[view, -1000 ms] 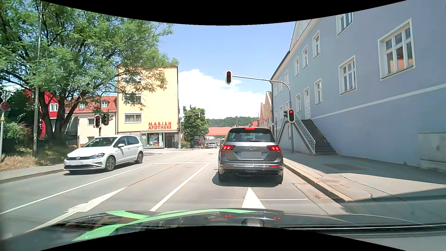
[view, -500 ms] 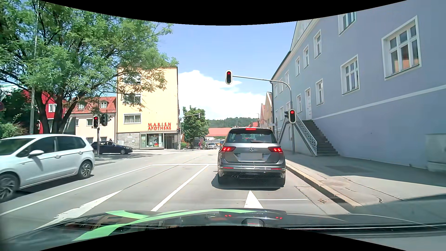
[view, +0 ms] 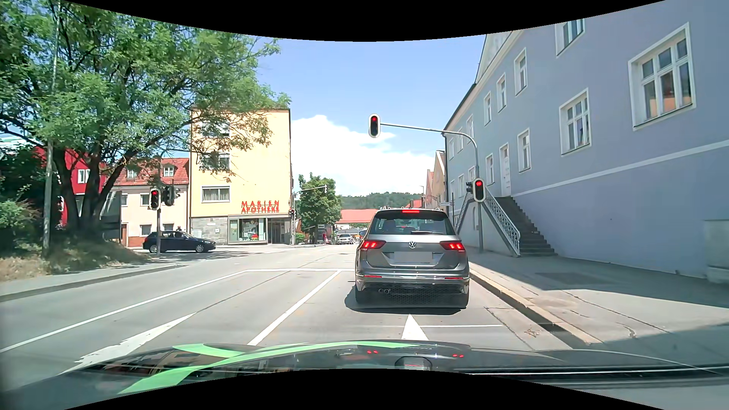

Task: Follow the waypoints while adhering to traffic rules and regulations

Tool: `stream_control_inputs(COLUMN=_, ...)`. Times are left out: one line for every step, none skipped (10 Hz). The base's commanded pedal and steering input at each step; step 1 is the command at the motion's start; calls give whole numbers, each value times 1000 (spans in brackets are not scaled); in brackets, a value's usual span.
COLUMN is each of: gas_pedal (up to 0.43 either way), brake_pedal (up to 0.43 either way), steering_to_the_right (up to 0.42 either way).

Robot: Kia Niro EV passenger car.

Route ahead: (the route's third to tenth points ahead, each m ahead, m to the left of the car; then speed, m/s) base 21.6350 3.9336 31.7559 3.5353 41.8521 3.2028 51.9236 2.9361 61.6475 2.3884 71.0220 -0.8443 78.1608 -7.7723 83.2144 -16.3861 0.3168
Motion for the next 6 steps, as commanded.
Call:
stream_control_inputs(gas_pedal=0, brake_pedal=140, steering_to_the_right=-7)
stream_control_inputs(gas_pedal=0, brake_pedal=140, steering_to_the_right=-7)
stream_control_inputs(gas_pedal=0, brake_pedal=152, steering_to_the_right=-7)
stream_control_inputs(gas_pedal=0, brake_pedal=159, steering_to_the_right=-7)
stream_control_inputs(gas_pedal=0, brake_pedal=171, steering_to_the_right=-7)
stream_control_inputs(gas_pedal=0, brake_pedal=177, steering_to_the_right=-7)
